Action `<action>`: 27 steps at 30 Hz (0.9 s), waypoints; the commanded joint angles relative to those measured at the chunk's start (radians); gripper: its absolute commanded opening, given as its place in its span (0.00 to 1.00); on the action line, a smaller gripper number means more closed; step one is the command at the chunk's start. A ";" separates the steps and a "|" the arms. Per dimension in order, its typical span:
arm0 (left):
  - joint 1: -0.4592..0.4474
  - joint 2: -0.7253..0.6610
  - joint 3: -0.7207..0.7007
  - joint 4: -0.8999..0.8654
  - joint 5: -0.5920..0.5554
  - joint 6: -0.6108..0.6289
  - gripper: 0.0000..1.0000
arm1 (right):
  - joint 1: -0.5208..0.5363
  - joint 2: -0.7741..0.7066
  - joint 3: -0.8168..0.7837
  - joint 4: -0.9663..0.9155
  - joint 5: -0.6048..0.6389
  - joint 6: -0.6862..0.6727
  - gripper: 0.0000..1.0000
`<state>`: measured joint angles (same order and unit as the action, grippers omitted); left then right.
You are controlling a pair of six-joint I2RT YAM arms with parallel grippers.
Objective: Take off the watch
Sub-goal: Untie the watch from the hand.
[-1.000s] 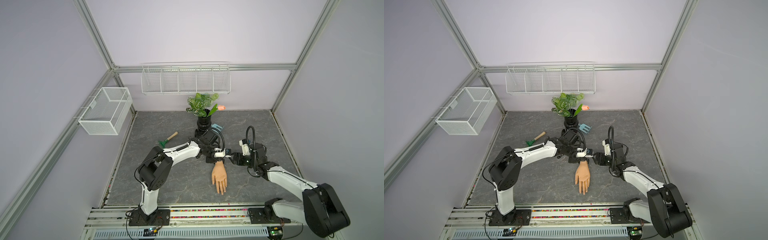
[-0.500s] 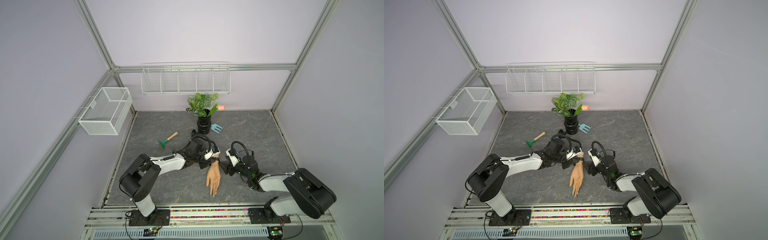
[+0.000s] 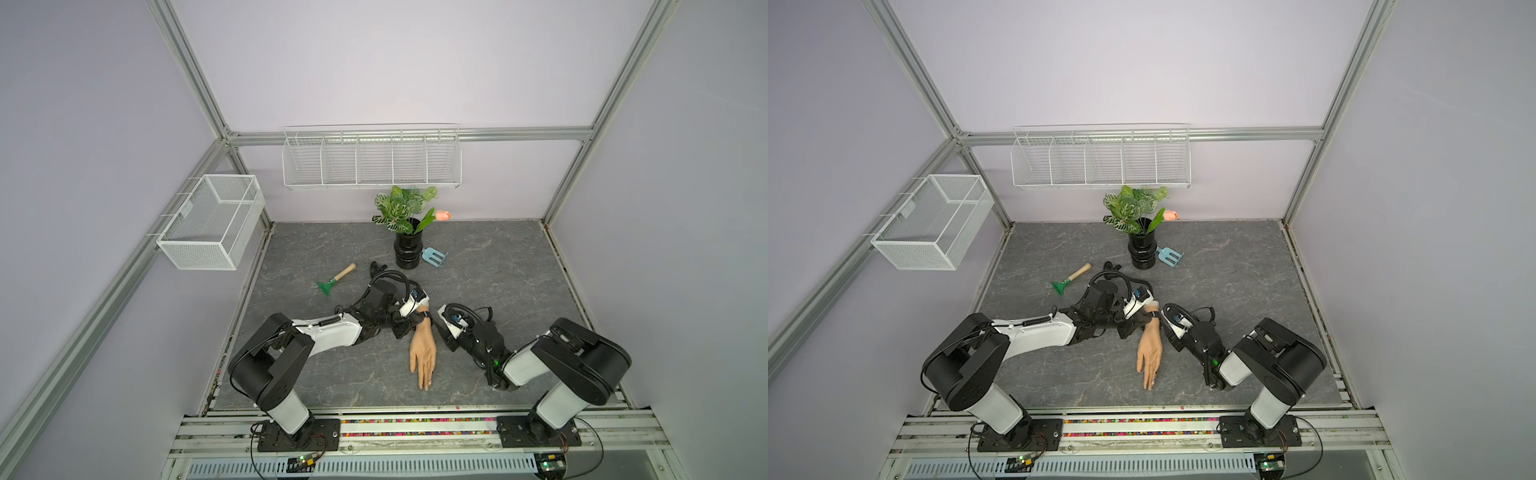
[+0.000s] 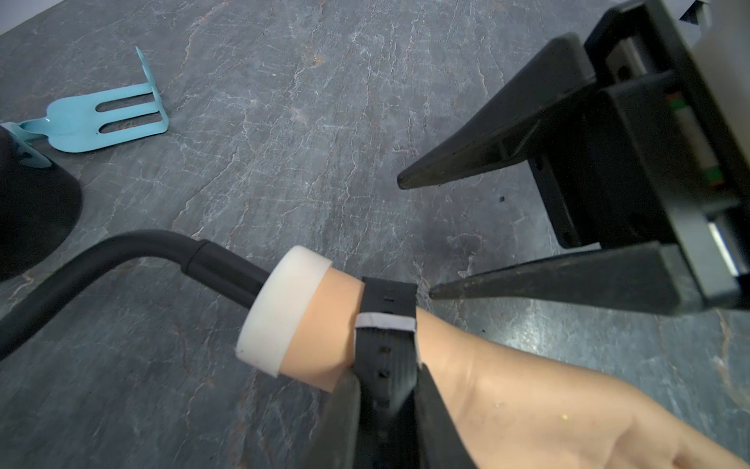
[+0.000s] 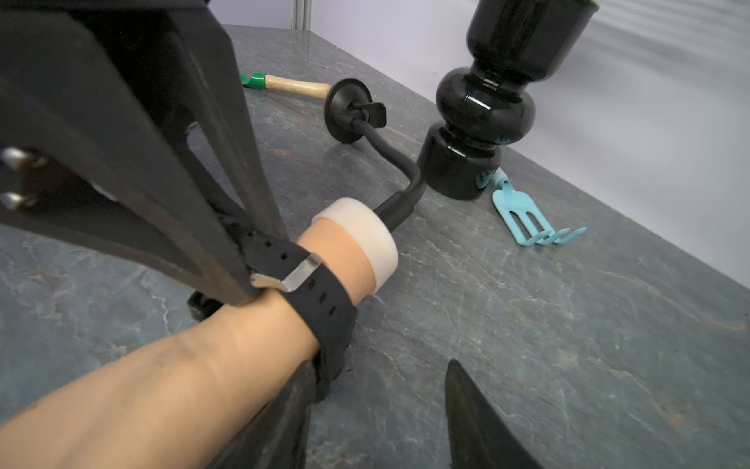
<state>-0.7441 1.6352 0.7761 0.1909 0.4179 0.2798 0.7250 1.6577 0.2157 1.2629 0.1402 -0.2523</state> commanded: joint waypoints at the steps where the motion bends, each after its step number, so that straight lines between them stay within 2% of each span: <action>1: 0.004 -0.003 -0.010 0.099 0.056 -0.065 0.01 | 0.036 0.017 0.009 0.067 0.076 -0.091 0.52; 7: 0.003 0.007 -0.007 0.134 0.074 -0.104 0.01 | 0.080 0.076 0.027 0.106 0.095 -0.109 0.48; 15: 0.003 0.018 -0.016 0.198 0.186 -0.132 0.02 | 0.154 0.160 0.061 0.166 0.252 -0.219 0.34; 24: 0.002 0.041 -0.030 0.299 0.176 -0.211 0.02 | 0.175 0.144 0.079 0.156 0.196 -0.221 0.14; 27: 0.002 0.038 -0.035 0.323 0.187 -0.226 0.02 | 0.176 0.134 0.082 0.137 0.170 -0.200 0.15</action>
<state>-0.7223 1.6829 0.7341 0.3744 0.4957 0.1127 0.8856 1.8050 0.2760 1.4071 0.3702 -0.4713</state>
